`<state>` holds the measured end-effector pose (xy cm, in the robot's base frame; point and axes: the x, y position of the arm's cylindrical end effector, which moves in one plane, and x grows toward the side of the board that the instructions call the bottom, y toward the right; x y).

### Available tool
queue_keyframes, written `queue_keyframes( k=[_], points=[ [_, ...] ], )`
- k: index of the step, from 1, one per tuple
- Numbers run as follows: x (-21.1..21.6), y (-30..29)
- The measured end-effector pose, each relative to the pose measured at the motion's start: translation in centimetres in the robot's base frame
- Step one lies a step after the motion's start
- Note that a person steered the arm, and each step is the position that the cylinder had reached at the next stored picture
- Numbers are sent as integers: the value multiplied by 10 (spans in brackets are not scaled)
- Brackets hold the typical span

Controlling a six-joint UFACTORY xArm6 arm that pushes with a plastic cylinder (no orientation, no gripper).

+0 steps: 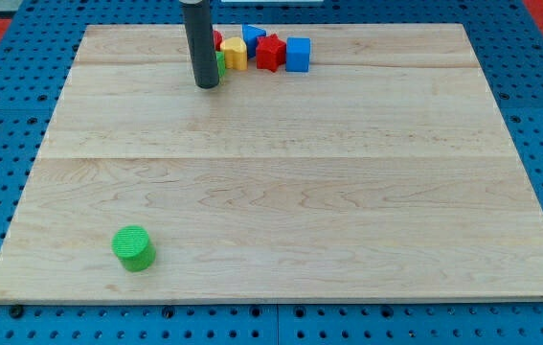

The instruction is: Move the green circle towards the left side

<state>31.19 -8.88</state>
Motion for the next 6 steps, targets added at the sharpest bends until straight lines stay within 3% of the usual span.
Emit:
queue_keyframes(
  k=[1,2,4,6],
  points=[
    [0,0],
    [35,7],
    [224,30],
    [252,-42]
  ],
)
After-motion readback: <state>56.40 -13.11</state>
